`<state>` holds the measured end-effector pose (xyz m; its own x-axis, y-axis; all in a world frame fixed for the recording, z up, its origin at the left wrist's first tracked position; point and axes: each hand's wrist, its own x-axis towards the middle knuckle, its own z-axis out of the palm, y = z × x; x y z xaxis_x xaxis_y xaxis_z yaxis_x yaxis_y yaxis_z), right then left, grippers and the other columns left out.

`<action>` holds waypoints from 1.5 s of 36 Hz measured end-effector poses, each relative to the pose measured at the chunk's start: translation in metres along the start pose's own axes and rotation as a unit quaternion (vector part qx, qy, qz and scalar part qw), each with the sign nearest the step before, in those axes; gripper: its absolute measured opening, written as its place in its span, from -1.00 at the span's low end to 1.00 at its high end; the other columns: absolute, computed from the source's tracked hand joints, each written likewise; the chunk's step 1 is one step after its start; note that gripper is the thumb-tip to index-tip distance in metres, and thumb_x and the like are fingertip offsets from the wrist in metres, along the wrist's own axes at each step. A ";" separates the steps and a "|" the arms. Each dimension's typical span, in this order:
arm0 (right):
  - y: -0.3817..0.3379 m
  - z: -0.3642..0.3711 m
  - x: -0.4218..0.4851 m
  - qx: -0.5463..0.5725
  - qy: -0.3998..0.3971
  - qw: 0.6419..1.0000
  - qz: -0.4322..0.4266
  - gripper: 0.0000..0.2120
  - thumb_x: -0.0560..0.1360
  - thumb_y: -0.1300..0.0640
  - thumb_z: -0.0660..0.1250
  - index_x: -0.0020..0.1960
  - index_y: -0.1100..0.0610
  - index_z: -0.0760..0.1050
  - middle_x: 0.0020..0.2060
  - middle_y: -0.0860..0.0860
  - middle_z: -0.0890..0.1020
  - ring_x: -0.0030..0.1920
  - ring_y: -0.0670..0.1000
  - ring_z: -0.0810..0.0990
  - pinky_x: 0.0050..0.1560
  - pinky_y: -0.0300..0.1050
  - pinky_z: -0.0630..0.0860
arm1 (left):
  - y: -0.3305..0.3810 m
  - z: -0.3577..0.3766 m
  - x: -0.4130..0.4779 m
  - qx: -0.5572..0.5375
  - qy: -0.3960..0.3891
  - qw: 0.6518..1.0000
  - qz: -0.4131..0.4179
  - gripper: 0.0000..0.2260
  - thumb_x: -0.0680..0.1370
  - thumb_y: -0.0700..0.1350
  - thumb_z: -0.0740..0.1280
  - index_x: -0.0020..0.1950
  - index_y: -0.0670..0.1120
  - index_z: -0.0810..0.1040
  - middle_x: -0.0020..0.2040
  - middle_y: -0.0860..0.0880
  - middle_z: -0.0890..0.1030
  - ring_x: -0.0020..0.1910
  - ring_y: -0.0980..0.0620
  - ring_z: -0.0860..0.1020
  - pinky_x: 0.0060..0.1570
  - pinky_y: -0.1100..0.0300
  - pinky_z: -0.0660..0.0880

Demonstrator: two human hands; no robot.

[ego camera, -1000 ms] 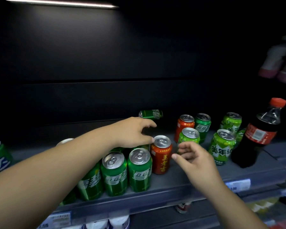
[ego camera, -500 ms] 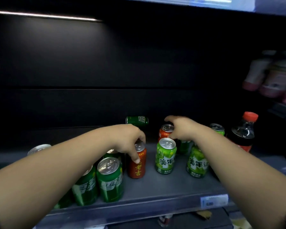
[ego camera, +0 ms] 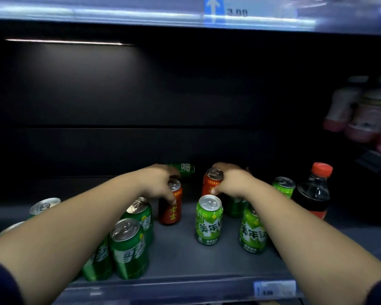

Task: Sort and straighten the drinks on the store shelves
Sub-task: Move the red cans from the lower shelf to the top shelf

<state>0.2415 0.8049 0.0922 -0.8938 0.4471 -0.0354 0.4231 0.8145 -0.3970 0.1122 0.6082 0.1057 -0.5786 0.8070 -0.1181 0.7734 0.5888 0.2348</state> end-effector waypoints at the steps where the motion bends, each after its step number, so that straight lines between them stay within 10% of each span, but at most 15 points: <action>1: 0.000 -0.004 -0.001 0.025 0.017 0.999 -0.011 -0.43 0.32 0.00 0.61 0.26 -0.06 0.47 0.15 -0.03 0.60 0.10 0.09 0.61 0.13 0.10 0.62 | 0.001 -0.003 -0.003 -0.016 0.022 1.000 -0.004 -0.28 0.31 0.02 0.59 0.44 0.03 0.43 0.29 -0.02 0.56 0.14 -0.02 0.57 0.15 0.07 0.56; 12: -0.031 -0.062 -0.045 0.372 0.120 0.912 -0.120 -0.22 0.26 0.23 0.66 0.36 -0.07 0.40 0.23 -0.03 0.58 0.15 0.02 0.61 0.13 0.01 0.60 | 0.027 -0.076 -0.067 -0.224 0.208 0.952 0.019 -0.41 0.31 -0.07 0.58 0.29 0.10 0.47 0.13 0.02 0.60 0.01 0.06 0.63 -0.02 0.04 0.64; 40: -0.126 -0.129 -0.229 0.487 0.227 0.804 -0.255 -0.50 0.22 0.10 0.56 0.14 0.10 0.57 -0.08 0.04 0.70 -0.13 -0.05 0.70 -0.25 -0.28 0.55 | 0.073 -0.170 -0.234 -0.331 0.285 0.864 0.251 -0.62 0.17 0.10 0.51 -0.03 0.25 0.58 0.09 0.04 0.61 0.07 -0.02 0.62 0.01 0.06 0.58; 54: -0.162 -0.231 -0.234 0.455 0.327 0.785 -0.263 -0.61 0.46 0.13 0.51 0.25 0.16 0.53 0.02 0.07 0.71 -0.01 -0.02 0.73 -0.17 -0.19 0.62 | 0.120 -0.246 -0.242 -0.355 0.388 0.815 0.244 -0.64 0.48 -0.17 0.47 0.22 0.00 0.47 0.16 -0.08 0.55 0.07 -0.06 0.60 0.04 -0.02 0.59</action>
<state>0.4164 0.6536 0.3766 -0.5152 0.4737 0.7143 -0.5265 0.4826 -0.6999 0.2807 0.4728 0.4001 -0.4503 0.5042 0.7369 0.7745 -0.1901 0.6034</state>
